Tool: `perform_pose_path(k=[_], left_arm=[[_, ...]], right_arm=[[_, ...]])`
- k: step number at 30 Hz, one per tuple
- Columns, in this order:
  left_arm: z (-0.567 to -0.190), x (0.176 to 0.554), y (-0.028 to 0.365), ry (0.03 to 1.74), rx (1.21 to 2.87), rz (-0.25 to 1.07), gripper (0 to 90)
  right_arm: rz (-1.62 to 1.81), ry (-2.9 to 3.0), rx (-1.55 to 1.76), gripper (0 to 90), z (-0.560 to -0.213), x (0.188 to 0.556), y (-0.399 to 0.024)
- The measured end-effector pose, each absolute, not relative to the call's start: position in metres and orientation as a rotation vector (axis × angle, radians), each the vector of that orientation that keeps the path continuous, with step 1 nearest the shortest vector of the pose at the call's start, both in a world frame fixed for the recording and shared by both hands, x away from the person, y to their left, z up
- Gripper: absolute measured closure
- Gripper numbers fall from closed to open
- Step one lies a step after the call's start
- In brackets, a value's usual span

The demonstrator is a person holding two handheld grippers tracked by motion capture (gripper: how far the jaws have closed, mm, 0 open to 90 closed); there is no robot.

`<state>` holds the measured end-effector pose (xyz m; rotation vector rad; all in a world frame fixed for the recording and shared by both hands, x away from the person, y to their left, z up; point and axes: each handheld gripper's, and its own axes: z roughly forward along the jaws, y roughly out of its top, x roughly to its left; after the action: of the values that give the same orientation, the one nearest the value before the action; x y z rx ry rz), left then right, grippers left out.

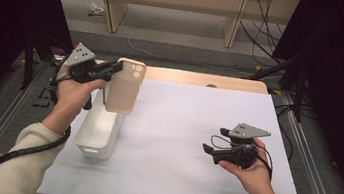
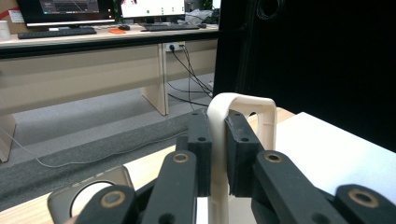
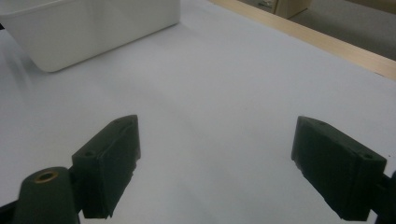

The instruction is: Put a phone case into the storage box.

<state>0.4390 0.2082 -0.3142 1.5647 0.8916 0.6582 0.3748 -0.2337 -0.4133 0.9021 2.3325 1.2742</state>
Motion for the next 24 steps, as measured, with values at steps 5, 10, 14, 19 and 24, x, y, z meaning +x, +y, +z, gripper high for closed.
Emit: perform_pose_path(k=[5, 10, 14, 19, 24], left_arm=[[-0.313, 0.44, 0.214, 0.897, 1.557, 0.662, 82.0], [-0.312, 0.442, 0.22, 0.914, 1.54, 0.666, 82.0], [-0.312, 0.444, 0.226, 0.943, 1.526, 0.671, 82.1], [-0.313, 0.446, 0.232, 0.951, 1.522, 0.678, 82.0], [-0.313, 0.449, 0.238, 0.959, 1.517, 0.689, 82.0]], right_arm=[[1.274, 2.331, 0.905, 16.2, -0.413, 0.375, -0.234], [1.276, 2.331, 0.905, 16.3, -0.413, 0.375, -0.234], [1.278, 2.331, 0.907, 16.2, -0.413, 0.375, -0.234], [1.285, 2.331, 0.907, 16.1, -0.413, 0.375, -0.234], [1.289, 2.33, 0.911, 16.1, -0.413, 0.376, -0.235]])
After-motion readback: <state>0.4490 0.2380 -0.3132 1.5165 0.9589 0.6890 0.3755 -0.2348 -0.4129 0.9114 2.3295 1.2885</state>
